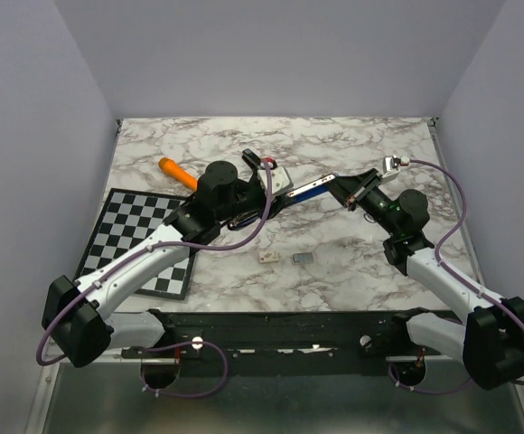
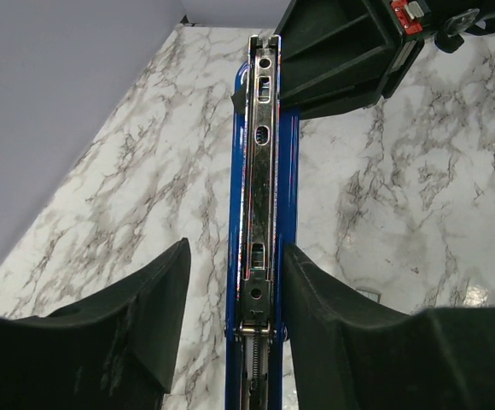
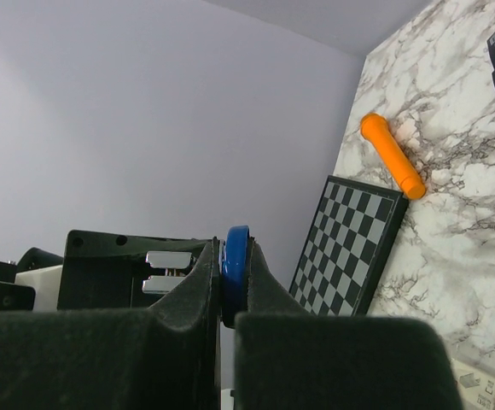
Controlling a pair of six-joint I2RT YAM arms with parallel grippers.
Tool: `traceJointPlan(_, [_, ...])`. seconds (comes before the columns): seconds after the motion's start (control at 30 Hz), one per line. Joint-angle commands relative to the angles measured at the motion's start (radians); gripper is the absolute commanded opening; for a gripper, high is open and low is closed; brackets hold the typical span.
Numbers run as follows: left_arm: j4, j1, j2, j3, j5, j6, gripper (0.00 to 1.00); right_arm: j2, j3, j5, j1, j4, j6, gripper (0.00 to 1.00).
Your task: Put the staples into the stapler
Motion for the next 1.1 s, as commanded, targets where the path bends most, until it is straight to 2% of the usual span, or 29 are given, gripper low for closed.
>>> traceJointPlan(0.0, [-0.009, -0.001, 0.019, 0.037, 0.057, 0.007, 0.52, -0.018, -0.003, -0.015, -0.003, 0.095, 0.029, 0.01])
traceJointPlan(0.07, [-0.014, 0.001, 0.024, 0.042, 0.067, 0.002, 0.49, -0.019, -0.003, -0.014, -0.003, 0.097, 0.031, 0.01])
traceJointPlan(0.27, [-0.022, 0.001, 0.040, 0.048, 0.076, -0.015, 0.46, -0.010, -0.003, -0.017, -0.002, 0.106, 0.037, 0.01])
traceJointPlan(0.5, [-0.034, 0.001, 0.054, 0.056, 0.067, -0.020, 0.38, -0.001, -0.001, -0.024, -0.002, 0.120, 0.043, 0.01])
traceJointPlan(0.6, [-0.036, 0.001, 0.060, 0.060, 0.064, -0.023, 0.29, 0.005, -0.001, -0.032, -0.002, 0.126, 0.046, 0.01])
traceJointPlan(0.63, [-0.037, -0.001, 0.063, 0.063, 0.060, -0.023, 0.21, 0.008, -0.001, -0.034, -0.003, 0.126, 0.048, 0.01])
traceJointPlan(0.7, [-0.040, 0.001, 0.065, 0.062, 0.059, -0.023, 0.12, 0.008, -0.007, -0.035, -0.003, 0.126, 0.049, 0.01])
traceJointPlan(0.73, [-0.039, 0.001, 0.065, 0.057, 0.054, -0.026, 0.03, 0.008, -0.010, -0.035, -0.002, 0.126, 0.048, 0.01])
traceJointPlan(0.77, [-0.037, 0.001, 0.063, 0.053, 0.039, -0.026, 0.00, 0.007, -0.013, -0.037, -0.002, 0.125, 0.048, 0.01])
traceJointPlan(0.87, [-0.032, 0.007, 0.057, 0.039, 0.024, -0.033, 0.00, 0.002, -0.032, -0.032, -0.002, 0.114, 0.042, 0.02])
traceJointPlan(1.07, [-0.026, 0.065, 0.042, 0.010, 0.019, -0.069, 0.00, -0.041, -0.081, 0.009, -0.003, 0.071, 0.014, 0.24])
